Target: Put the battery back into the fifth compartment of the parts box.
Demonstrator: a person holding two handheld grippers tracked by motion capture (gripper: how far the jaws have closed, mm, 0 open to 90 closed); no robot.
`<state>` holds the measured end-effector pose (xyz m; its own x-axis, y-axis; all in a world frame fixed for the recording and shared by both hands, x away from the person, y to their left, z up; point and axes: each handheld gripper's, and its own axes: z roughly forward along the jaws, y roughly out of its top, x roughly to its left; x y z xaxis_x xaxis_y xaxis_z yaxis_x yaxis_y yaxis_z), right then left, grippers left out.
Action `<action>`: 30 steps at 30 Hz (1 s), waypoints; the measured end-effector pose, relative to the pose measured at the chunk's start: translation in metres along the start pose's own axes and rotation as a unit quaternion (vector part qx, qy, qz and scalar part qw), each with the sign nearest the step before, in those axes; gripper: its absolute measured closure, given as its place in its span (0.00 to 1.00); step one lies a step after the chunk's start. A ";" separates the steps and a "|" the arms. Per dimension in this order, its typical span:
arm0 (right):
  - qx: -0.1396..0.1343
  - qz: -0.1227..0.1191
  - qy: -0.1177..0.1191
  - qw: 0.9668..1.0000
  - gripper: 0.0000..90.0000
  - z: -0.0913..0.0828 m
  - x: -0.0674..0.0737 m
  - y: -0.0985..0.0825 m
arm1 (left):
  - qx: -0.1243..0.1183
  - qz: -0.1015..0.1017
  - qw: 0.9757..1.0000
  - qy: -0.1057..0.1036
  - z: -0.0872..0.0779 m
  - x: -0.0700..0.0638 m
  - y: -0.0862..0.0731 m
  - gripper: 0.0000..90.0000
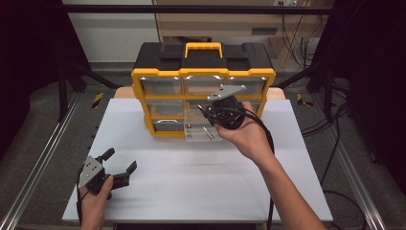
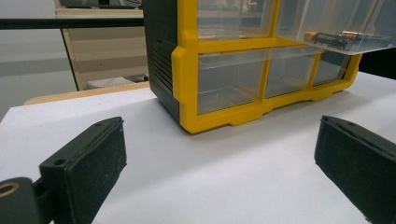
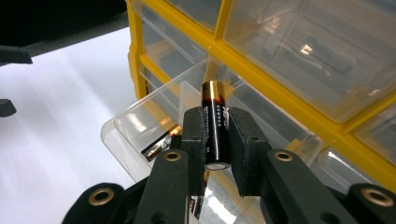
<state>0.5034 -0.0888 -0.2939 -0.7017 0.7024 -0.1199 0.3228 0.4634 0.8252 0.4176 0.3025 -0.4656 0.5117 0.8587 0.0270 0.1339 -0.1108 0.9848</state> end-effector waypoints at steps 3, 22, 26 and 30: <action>0.009 0.003 0.007 1.000 0.86 0.005 0.000 0.000 | -0.003 0.001 1.000 -0.001 0.000 0.000 0.000 0.02; -0.048 0.077 0.002 0.996 0.16 0.008 -0.006 0.004 | -0.001 0.001 1.000 -0.001 0.000 -0.001 0.000 0.02; -0.060 0.092 -0.002 0.994 0.12 0.007 -0.007 0.004 | 0.000 0.000 1.000 0.000 0.000 0.000 0.000 0.02; -0.064 0.096 -0.003 0.993 0.10 0.007 -0.007 0.004 | 0.000 0.000 1.000 -0.001 0.000 0.000 0.000 0.02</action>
<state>0.5140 -0.0886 -0.2938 -0.6306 0.7750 0.0429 0.3667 0.2488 0.8965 0.4174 0.3023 -0.4653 0.5126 0.8582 0.0271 0.1330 -0.1105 0.9849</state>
